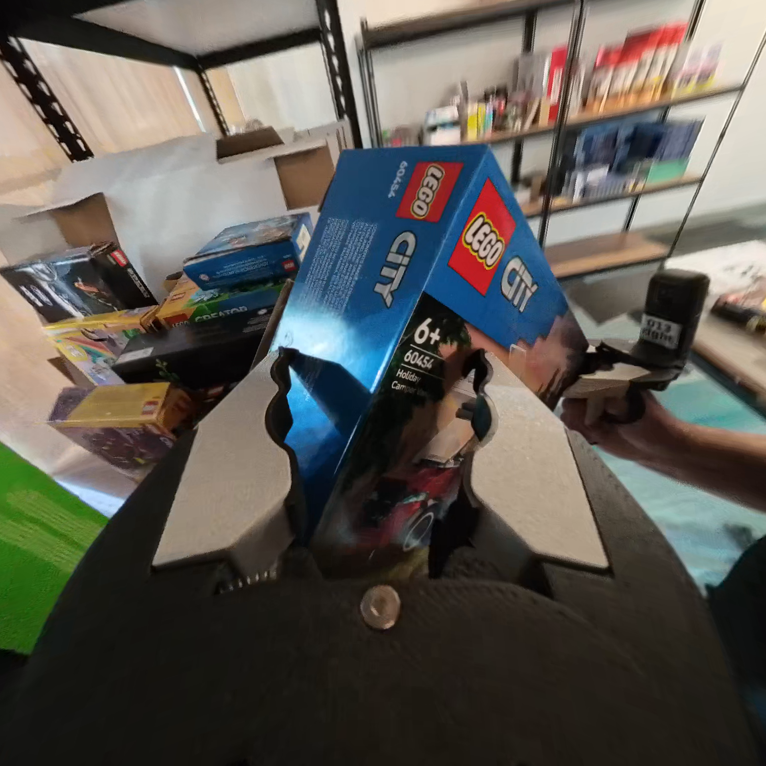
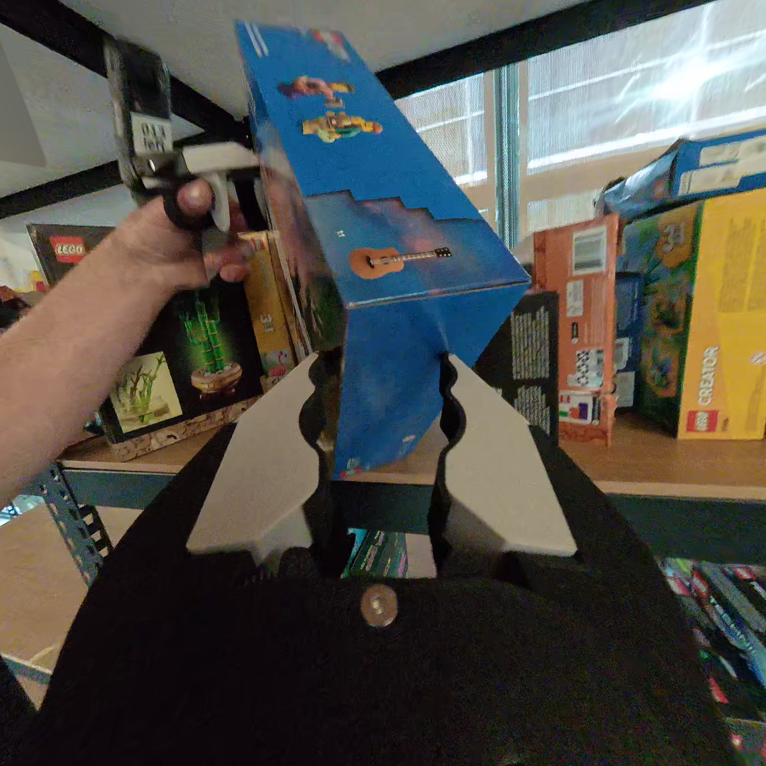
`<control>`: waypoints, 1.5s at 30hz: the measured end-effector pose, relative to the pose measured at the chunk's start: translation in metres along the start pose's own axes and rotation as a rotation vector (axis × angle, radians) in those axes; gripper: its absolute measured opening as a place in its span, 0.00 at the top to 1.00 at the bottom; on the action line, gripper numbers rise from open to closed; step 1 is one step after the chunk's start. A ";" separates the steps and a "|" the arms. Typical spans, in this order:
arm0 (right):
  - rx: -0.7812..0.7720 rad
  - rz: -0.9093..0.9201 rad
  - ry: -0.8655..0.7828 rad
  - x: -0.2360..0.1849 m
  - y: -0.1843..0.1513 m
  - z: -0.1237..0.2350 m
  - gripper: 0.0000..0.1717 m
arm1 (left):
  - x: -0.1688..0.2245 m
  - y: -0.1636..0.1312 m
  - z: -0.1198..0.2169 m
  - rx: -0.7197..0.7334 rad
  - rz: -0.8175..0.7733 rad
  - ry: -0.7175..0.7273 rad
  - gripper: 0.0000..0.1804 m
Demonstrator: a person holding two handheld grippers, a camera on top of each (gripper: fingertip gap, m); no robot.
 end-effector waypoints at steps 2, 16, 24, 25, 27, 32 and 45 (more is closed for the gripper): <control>0.010 0.030 -0.007 0.004 0.011 -0.003 0.70 | -0.009 -0.016 0.004 0.085 0.086 0.007 0.50; 0.059 0.163 0.035 0.006 0.036 -0.026 0.73 | -0.055 -0.159 -0.024 0.422 0.605 -0.051 0.48; 0.072 0.173 0.113 -0.022 0.024 -0.028 0.89 | -0.073 -0.163 -0.048 0.378 0.535 -0.012 0.52; 0.069 0.167 0.110 -0.022 0.022 -0.029 0.89 | -0.074 -0.163 -0.048 0.378 0.534 0.004 0.53; 0.049 0.197 0.073 -0.023 0.021 -0.032 0.90 | -0.075 -0.163 -0.043 0.384 0.552 0.049 0.55; 0.027 0.232 0.083 -0.028 0.019 -0.034 0.91 | -0.067 -0.163 -0.020 0.361 0.591 0.174 0.60; -0.038 0.226 0.112 -0.040 0.004 -0.067 0.99 | -0.028 -0.138 -0.031 0.287 0.536 0.245 0.69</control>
Point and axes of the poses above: each gripper's, where its closed fingertips meet, z back along the fingers, y out of its top, x = y × z across the jaws, the point moved 8 cm from there along z, back along the fingers, and after that the axes turned 6 degrees about x, right-handed, at the moved point
